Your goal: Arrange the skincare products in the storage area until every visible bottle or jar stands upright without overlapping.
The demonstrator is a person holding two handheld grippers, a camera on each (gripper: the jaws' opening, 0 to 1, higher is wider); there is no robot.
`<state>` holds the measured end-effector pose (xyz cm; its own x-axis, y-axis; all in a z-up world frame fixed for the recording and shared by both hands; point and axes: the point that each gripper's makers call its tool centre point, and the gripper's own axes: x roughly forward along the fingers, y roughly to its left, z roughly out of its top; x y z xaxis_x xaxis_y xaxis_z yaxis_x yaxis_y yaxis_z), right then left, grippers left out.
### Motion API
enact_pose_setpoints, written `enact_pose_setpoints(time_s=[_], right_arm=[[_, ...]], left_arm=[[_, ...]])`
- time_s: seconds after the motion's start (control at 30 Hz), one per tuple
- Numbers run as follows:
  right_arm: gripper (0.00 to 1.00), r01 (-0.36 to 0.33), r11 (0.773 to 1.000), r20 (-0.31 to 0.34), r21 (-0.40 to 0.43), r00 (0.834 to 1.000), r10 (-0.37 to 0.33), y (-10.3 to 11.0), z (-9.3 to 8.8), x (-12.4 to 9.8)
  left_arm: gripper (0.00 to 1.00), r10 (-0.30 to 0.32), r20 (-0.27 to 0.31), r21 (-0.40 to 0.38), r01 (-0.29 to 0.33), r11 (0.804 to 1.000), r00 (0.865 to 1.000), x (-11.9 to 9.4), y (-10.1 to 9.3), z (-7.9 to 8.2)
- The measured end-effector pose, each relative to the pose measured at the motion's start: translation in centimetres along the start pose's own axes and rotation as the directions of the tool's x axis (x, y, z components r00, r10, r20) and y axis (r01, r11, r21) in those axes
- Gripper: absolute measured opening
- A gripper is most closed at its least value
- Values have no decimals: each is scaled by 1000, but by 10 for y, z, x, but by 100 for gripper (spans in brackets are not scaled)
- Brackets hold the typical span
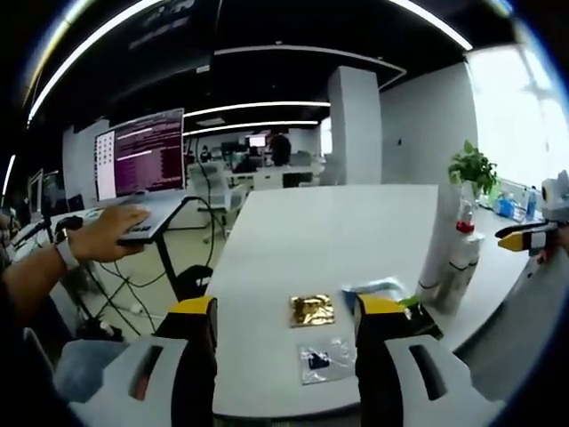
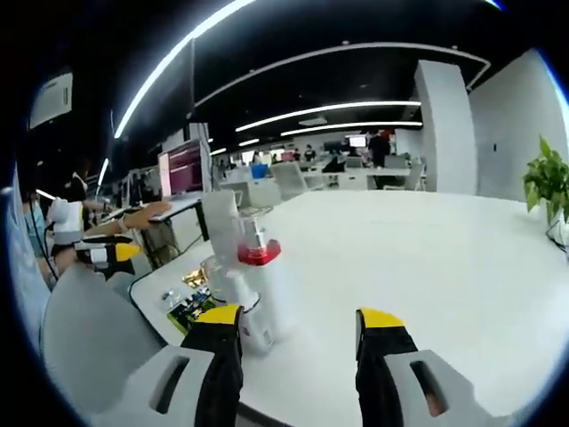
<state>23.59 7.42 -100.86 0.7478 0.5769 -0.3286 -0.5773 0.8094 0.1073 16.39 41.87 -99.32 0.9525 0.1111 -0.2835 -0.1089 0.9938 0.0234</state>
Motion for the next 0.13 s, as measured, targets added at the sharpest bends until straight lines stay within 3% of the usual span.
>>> enact_pose_setpoints(time_s=[0.13], right_arm=[[47, -1, 1000, -12, -5, 1000, 1, 0, -2, 0]], left_arm=[[57, 6, -6, 6, -6, 1000, 1000, -1, 0, 0]])
